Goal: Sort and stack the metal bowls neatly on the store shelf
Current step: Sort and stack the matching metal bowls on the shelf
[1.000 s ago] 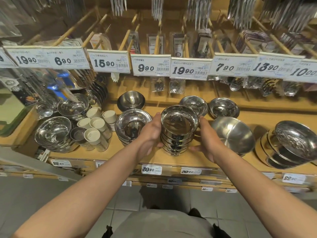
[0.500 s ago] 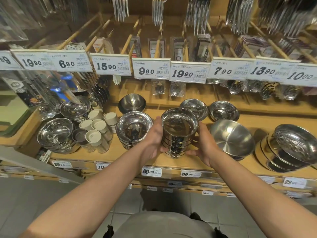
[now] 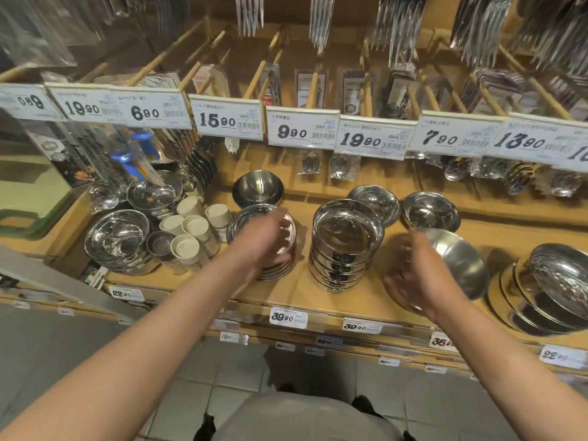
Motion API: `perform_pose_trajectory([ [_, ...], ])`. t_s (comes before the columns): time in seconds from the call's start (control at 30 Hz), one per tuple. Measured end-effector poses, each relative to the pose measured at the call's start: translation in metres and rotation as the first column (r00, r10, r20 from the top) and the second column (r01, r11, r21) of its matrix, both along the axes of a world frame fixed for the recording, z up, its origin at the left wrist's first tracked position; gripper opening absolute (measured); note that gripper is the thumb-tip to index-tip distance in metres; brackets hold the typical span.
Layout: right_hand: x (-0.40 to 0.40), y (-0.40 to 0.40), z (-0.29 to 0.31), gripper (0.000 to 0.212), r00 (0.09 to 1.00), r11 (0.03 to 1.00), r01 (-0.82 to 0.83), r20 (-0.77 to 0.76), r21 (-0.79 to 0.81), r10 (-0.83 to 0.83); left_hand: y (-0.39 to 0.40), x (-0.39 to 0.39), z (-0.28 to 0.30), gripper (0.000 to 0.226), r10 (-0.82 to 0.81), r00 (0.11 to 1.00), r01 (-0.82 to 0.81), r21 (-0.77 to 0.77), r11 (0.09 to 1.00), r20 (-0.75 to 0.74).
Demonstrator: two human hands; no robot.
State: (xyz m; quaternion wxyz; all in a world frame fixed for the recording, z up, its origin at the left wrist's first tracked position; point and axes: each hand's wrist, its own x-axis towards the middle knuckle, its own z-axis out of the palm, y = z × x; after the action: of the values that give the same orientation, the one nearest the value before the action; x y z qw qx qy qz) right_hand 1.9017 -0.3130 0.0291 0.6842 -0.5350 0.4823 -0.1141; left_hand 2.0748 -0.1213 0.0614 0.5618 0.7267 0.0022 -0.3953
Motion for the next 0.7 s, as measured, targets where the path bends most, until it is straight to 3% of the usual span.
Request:
perform_pose_trajectory([
  [0.13,-0.005,-0.014,0.024,0.038,0.997,0.983,0.069,-0.011,-0.168,-0.072,0.044,0.046,0.006,0.014,0.099,0.972,-0.118,0.081,0.990,0.212],
  [0.37,0.019,-0.014,0.042,0.025,0.999,0.973,-0.044,-0.002,-0.228,0.045,0.052,0.058,0.013,0.007,0.119,0.972,-0.127,0.023,0.992,0.204],
  [0.7,0.032,-0.052,0.031,0.025,0.991,0.966,-0.128,-0.063,-0.225,0.117,0.039,0.086,0.008,0.012,0.166,0.947,-0.171,-0.004,0.985,0.276],
])
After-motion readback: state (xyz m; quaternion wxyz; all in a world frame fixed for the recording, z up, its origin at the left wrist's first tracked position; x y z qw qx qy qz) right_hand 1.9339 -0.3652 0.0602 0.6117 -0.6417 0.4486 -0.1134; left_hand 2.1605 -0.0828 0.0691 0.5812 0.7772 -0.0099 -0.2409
